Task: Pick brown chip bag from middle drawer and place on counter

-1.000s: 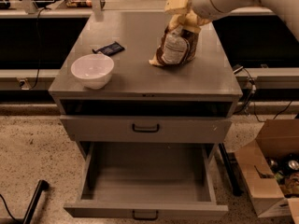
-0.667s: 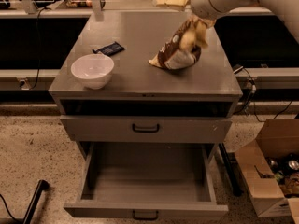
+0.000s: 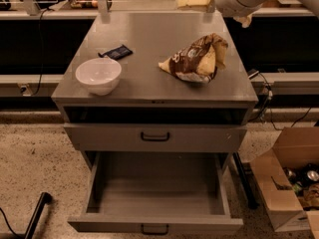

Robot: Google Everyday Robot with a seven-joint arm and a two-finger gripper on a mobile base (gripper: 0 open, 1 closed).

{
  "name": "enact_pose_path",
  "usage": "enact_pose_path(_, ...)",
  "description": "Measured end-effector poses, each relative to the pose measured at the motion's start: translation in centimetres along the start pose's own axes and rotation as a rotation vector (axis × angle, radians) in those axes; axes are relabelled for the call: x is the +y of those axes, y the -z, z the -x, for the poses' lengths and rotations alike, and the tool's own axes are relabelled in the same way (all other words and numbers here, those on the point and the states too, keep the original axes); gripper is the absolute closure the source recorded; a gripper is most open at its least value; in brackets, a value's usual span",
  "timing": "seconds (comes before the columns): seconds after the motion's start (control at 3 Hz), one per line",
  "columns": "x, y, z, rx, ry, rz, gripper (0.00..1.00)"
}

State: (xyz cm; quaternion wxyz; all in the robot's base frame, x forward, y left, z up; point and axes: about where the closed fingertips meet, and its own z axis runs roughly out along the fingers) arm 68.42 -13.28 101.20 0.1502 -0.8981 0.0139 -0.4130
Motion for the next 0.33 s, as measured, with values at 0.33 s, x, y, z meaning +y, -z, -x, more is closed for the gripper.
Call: enact_pose_path(0.33,0.0,0.29,-0.07,0.002,0.002,0.007,0.0)
